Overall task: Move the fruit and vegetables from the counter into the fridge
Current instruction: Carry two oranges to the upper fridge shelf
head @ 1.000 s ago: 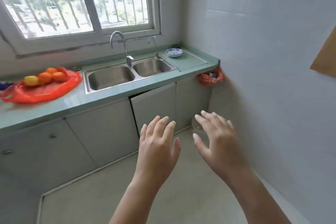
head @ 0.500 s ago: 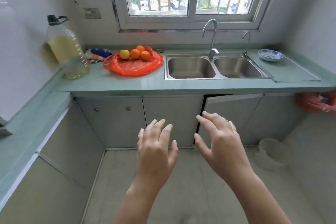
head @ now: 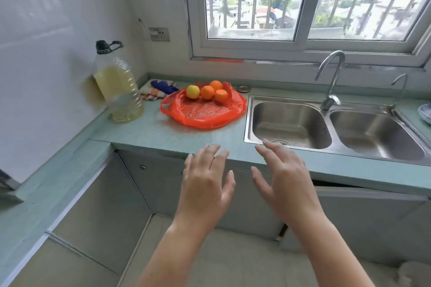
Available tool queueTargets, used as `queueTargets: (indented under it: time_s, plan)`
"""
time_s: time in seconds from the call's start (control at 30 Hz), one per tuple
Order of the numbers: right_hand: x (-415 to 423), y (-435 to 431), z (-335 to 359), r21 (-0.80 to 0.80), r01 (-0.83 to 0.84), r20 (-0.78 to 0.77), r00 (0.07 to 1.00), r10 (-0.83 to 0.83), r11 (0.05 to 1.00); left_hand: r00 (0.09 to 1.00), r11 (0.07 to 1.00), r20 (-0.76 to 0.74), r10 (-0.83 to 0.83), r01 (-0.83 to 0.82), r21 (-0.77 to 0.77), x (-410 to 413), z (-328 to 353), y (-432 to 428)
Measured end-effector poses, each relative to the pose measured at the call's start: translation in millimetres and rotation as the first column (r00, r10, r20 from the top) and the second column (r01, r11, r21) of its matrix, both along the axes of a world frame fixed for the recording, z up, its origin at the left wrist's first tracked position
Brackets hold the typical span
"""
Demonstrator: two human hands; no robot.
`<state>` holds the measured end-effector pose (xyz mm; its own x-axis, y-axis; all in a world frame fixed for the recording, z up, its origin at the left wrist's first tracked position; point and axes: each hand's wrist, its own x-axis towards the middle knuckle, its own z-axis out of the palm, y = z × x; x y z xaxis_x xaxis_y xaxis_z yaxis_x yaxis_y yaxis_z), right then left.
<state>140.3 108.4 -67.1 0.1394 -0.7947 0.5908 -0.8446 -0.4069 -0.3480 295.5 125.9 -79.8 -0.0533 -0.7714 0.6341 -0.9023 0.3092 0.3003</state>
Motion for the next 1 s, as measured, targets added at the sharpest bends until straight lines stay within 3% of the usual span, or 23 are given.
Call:
queueTargets:
  time_s: [0.27,1.0]
  plan:
    - [20.0,-84.0,-16.5,0.06,-0.054,-0.029,0.998,0.056,0.997,0.996,0.992,0.025,0.086,-0.088,0.093,27.4,-18.0,-75.3]
    - [141.9,-349.0,-38.0,0.145,0.055,-0.081,0.996,-0.043,0.988,0.995,0.969,-0.101,-0.014,0.038,0.243,152.7,-50.4,-357.4]
